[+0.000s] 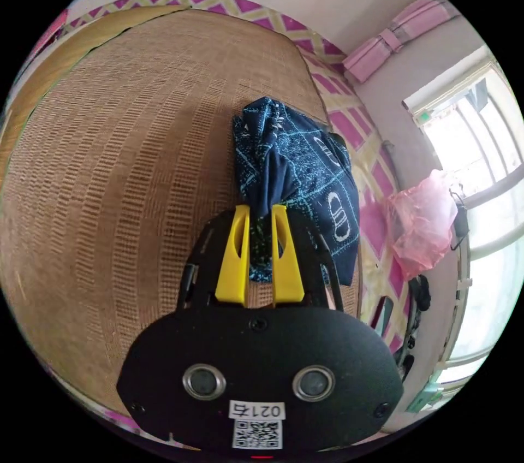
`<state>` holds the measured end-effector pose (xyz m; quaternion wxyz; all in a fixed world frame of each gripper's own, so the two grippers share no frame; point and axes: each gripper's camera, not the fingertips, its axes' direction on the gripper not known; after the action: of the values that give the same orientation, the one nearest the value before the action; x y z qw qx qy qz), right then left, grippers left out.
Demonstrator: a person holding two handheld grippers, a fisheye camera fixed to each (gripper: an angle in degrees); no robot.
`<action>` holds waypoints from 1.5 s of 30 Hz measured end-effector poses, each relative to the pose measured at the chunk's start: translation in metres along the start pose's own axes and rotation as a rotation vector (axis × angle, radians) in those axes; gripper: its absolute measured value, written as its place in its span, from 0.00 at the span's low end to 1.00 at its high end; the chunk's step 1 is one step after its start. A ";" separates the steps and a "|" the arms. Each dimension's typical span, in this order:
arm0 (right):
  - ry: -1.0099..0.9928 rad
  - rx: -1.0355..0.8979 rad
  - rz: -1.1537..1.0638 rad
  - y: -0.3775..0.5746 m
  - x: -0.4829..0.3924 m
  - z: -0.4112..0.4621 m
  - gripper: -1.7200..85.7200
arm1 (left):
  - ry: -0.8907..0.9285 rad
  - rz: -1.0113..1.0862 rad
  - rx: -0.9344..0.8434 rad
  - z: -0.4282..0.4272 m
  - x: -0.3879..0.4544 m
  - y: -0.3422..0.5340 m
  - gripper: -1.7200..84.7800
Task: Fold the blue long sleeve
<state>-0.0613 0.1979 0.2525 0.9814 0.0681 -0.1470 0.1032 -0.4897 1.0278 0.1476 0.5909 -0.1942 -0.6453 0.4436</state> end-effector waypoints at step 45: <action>-1.440 0.207 0.233 0.195 0.019 -0.035 0.03 | 0.101 -0.012 0.033 -0.041 -0.052 -0.006 0.01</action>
<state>-0.0768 0.3966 0.2450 0.6131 0.1954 -0.7507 0.1499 -0.4379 0.9985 0.1186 0.6287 -0.2028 -0.6083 0.4399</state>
